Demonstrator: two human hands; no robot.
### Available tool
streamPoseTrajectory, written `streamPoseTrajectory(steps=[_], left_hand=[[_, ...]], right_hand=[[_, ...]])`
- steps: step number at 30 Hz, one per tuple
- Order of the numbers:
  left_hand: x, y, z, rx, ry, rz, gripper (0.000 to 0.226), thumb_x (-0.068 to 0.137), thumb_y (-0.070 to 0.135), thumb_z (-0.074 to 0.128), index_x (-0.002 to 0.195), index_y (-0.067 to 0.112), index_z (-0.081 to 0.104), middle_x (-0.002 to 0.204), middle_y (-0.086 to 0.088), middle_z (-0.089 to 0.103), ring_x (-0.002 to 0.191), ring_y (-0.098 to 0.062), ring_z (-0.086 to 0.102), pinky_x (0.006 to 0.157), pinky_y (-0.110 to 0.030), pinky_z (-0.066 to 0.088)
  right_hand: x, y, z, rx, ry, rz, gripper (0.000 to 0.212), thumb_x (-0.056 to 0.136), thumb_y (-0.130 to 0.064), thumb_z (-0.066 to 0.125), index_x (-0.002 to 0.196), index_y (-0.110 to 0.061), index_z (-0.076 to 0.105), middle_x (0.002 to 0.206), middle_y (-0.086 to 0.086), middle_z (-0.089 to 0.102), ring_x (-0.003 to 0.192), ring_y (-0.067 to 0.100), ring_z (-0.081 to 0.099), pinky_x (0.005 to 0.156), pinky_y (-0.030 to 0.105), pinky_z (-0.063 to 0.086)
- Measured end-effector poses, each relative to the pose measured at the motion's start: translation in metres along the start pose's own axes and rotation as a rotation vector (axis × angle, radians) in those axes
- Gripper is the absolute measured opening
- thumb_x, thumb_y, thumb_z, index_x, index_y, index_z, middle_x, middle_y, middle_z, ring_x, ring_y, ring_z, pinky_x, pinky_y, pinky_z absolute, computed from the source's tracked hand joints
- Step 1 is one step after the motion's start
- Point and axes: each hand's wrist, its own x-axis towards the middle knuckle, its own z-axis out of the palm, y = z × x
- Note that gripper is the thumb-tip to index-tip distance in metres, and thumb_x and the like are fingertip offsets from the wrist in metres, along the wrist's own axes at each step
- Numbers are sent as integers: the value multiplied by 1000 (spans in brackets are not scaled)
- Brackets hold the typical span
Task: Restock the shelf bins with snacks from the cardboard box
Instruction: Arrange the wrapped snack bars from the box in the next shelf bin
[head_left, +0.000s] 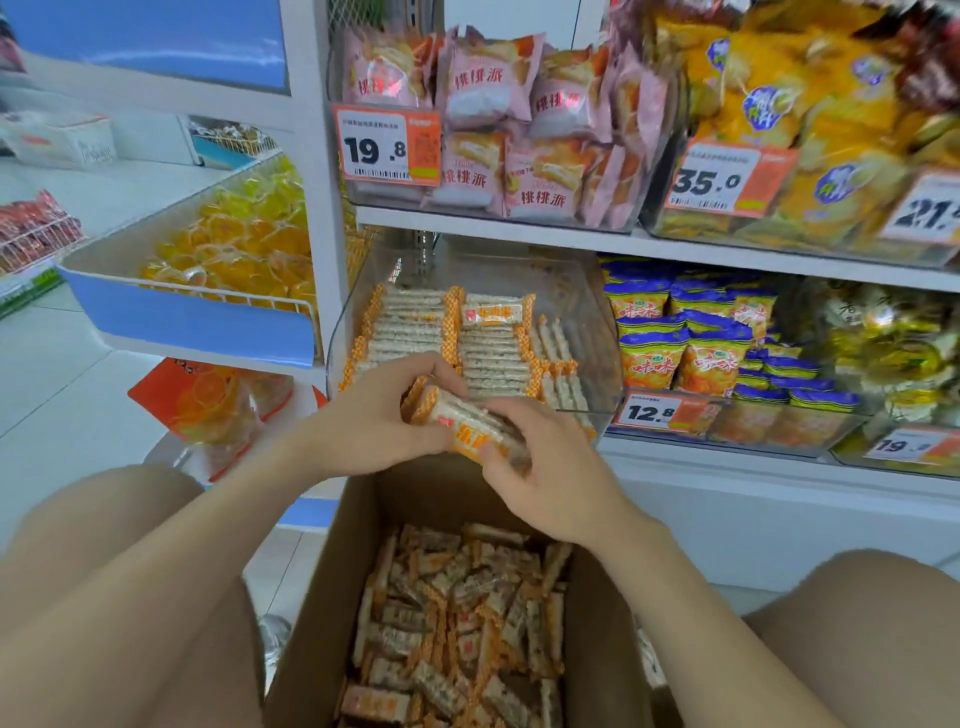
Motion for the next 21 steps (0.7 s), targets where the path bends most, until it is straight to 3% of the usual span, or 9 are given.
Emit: streamPoseTrajectory(steps=[5, 7, 11, 15, 21], left_hand=[[29, -9, -7, 227, 259, 126, 57, 96, 30, 70, 146, 32, 43, 130, 10, 58, 116, -7, 55, 96, -27, 46], [42, -22, -8, 334, 294, 88, 55, 98, 30, 66, 147, 25, 43, 139, 3, 53, 128, -13, 49, 105, -34, 44], [71, -35, -10, 599, 151, -10, 49, 99, 39, 57, 144, 21, 51, 145, -3, 49, 137, -29, 45, 109, -48, 42], [101, -36, -12, 689, 9, -81, 59, 103, 50, 47, 155, 24, 36, 162, -3, 34, 148, -35, 33, 116, -58, 32], [137, -49, -16, 710, -114, -208, 68, 106, 57, 38, 164, 27, 16, 174, -1, 5, 159, -35, 5, 124, -61, 15]], right_hand=[[51, 4, -39, -235, 141, -6, 46, 103, -38, 57, 144, -19, 53, 134, 1, 63, 119, 19, 58, 102, 41, 49], [76, 20, -49, -386, 153, 14, 45, 103, -37, 59, 141, -14, 54, 129, 9, 65, 119, 29, 57, 99, 47, 50], [129, 58, -52, -591, -48, 105, 44, 103, -36, 60, 141, -14, 54, 135, 13, 64, 125, 38, 57, 96, 48, 52], [170, 89, -34, -596, -185, 114, 42, 105, -33, 60, 143, -20, 49, 138, 13, 62, 125, 39, 59, 91, 50, 55], [210, 117, -14, -710, -167, 75, 45, 102, -22, 57, 145, -23, 46, 143, 15, 49, 134, 40, 46, 107, 52, 43]])
